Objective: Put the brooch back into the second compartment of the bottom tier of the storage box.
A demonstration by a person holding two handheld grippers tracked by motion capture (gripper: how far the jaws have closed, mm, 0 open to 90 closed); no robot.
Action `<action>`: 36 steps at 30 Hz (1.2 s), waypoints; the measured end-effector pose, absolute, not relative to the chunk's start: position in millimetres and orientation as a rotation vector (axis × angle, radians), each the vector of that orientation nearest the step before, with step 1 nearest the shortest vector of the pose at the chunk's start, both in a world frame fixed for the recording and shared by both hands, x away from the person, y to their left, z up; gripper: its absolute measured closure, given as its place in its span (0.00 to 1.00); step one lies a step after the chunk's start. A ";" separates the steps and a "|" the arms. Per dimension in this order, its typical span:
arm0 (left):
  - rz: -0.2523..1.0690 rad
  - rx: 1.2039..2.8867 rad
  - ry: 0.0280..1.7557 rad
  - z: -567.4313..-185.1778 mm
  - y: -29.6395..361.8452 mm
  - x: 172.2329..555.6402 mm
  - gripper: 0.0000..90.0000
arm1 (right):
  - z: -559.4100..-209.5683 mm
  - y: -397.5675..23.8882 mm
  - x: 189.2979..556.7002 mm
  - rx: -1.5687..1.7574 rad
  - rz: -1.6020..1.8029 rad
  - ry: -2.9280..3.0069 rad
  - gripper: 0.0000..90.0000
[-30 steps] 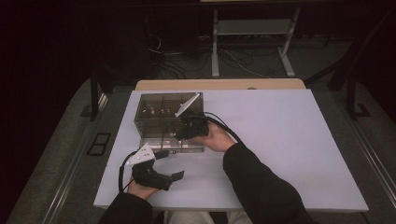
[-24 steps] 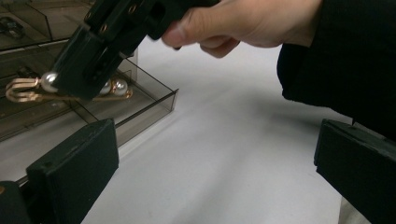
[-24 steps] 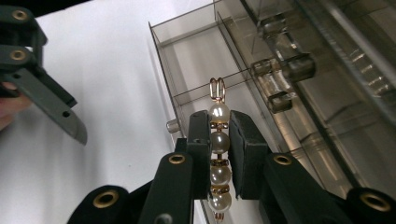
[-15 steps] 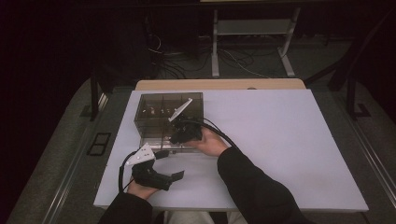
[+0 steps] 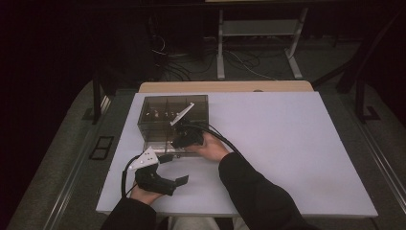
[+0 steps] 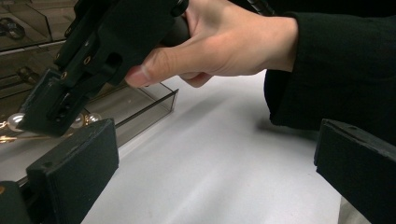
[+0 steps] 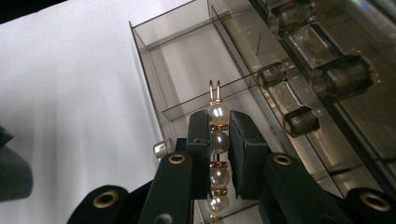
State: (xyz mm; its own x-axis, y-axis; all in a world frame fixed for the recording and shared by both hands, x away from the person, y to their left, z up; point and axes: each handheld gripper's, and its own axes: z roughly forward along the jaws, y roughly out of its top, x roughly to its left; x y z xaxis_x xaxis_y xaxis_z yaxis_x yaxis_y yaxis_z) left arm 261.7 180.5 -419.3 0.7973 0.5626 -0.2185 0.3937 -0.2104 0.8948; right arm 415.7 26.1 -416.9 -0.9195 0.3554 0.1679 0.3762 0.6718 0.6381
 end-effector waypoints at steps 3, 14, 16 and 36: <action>0.182 1.835 0.732 -419.3 180.4 261.7 0.00 | -418.9 28.3 416.1 -0.627 -1.093 -2.846 0.87; 0.182 1.836 0.731 -419.3 180.1 261.6 0.00 | -416.9 28.6 414.0 -0.634 -1.117 -2.822 0.74; 0.182 1.836 0.731 -419.4 180.0 261.6 0.00 | -414.7 27.8 412.5 -0.626 -1.121 -2.823 0.72; 0.174 1.842 0.720 -419.7 178.2 260.5 0.00 | -386.6 9.3 396.0 -0.590 -1.152 -2.827 0.42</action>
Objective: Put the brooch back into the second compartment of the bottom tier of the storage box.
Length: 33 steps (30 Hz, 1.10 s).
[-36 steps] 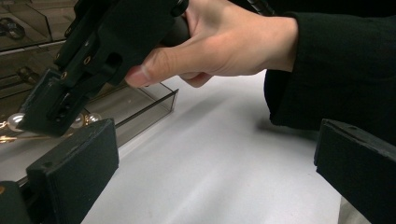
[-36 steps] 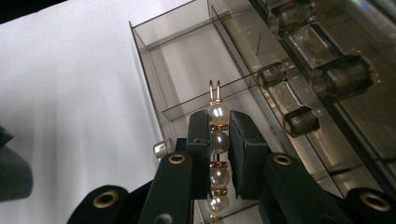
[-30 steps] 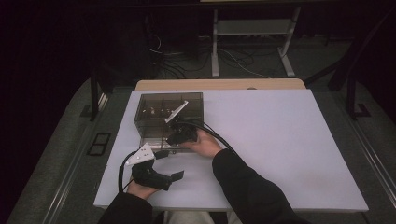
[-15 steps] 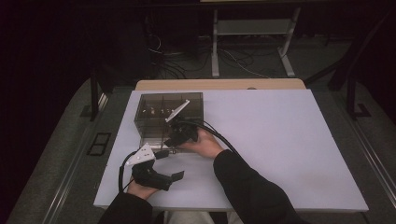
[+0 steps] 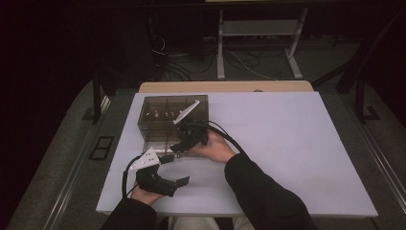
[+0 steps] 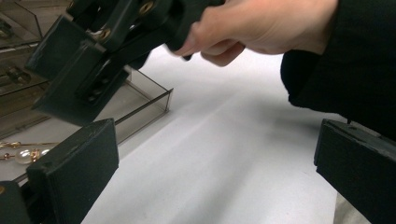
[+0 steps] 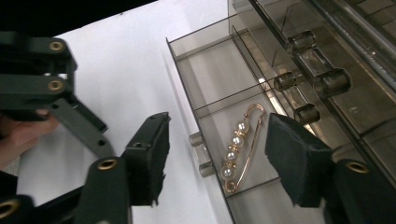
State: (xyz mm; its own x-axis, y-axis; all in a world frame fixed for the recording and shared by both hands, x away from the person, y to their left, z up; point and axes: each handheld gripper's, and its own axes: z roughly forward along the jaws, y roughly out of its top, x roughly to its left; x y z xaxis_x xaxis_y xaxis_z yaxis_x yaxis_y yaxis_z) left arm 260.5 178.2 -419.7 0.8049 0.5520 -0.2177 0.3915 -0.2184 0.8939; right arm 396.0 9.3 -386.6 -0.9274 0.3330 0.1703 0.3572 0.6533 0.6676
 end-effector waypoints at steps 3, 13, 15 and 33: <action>0.175 1.843 0.721 -419.7 178.4 260.5 0.00 | -381.9 5.9 392.3 -0.588 -1.155 -2.834 0.38; 0.173 1.847 0.721 -420.0 178.2 260.6 0.00 | -364.5 -12.8 381.1 -0.601 -1.219 -2.811 0.16; 0.174 1.850 0.721 -420.1 178.3 260.8 0.00 | -360.7 -18.0 378.2 -0.605 -1.237 -2.800 0.13; 0.179 1.843 0.734 -420.7 178.8 261.7 0.00 | -345.9 -75.0 356.1 -0.685 -1.310 -2.787 0.00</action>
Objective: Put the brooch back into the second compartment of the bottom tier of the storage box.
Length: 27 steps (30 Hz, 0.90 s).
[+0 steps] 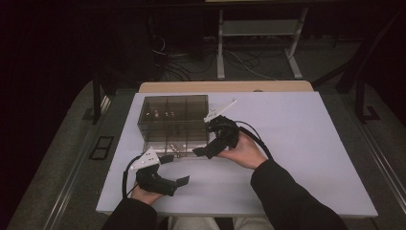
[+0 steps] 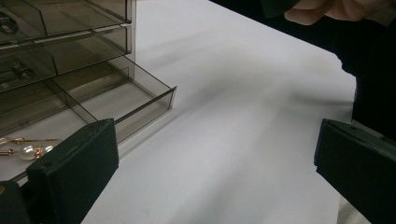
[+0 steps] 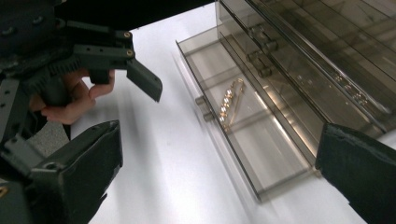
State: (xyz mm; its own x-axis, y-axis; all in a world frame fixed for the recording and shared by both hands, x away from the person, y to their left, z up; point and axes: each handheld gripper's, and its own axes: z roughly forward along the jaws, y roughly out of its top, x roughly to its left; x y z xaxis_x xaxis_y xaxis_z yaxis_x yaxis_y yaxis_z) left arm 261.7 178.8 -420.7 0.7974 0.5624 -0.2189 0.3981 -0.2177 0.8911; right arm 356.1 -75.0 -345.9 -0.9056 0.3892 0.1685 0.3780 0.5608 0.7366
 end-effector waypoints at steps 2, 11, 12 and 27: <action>0.178 1.841 0.737 -420.7 178.7 261.6 0.00 | -345.9 -81.5 353.1 0.702 1.304 2.757 0.00; 0.182 1.842 0.738 -420.8 179.1 261.9 0.00 | -350.3 -116.2 345.3 0.766 1.311 2.720 0.00; 0.182 1.843 0.739 -420.7 179.2 261.9 0.00 | -350.8 -120.3 344.5 0.777 1.308 2.717 0.00; 0.180 1.839 0.744 -420.7 179.3 261.5 0.00 | -358.4 -172.9 331.9 0.893 1.324 2.645 0.00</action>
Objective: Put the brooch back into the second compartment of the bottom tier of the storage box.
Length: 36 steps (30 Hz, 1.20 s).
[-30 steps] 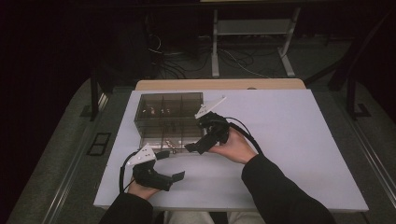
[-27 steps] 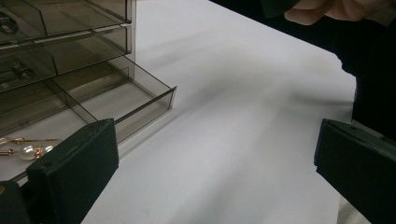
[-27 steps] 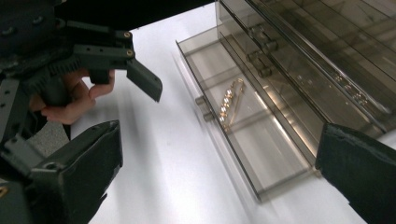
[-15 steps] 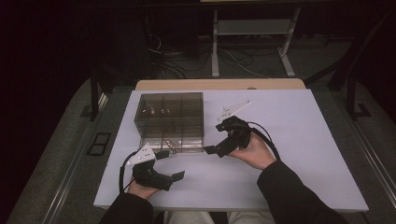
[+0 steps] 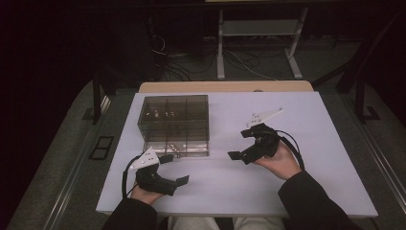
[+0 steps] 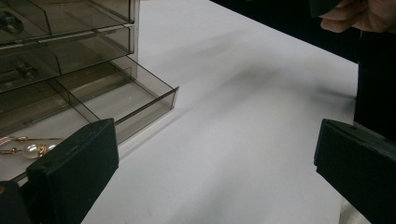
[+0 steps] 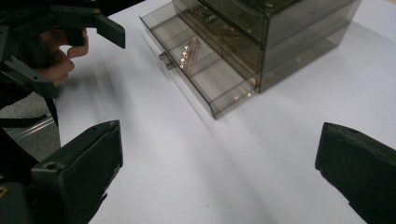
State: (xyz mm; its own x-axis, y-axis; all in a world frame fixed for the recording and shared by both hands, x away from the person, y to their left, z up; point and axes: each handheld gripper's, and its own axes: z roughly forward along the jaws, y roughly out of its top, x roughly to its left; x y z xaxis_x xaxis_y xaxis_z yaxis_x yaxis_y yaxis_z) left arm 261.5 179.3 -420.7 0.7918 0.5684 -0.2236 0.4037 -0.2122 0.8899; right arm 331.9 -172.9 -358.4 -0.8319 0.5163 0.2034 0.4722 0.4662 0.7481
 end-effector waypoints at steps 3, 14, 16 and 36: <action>0.178 1.836 0.748 -420.9 179.1 261.5 0.00 | -361.1 -182.1 328.2 0.916 1.325 2.635 0.00; 0.181 1.839 0.747 -420.8 178.6 261.4 0.00 | -370.9 -214.0 315.1 1.004 1.334 2.586 0.00; 0.181 1.839 0.748 -420.7 178.8 261.2 0.00 | -372.4 -219.6 312.6 1.016 1.336 2.574 0.00; 0.191 1.836 0.751 -419.8 181.4 261.8 0.00 | -399.6 -275.2 280.7 1.161 1.348 2.453 0.01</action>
State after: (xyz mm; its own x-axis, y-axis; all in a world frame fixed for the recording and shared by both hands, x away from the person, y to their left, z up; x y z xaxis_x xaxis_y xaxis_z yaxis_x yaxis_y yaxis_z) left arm 261.8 181.4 -419.8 0.7868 0.5771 -0.2190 0.4018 -0.2095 0.8914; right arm 280.7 -275.2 -399.6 -0.7011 0.6678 0.2499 0.5692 0.3130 0.7603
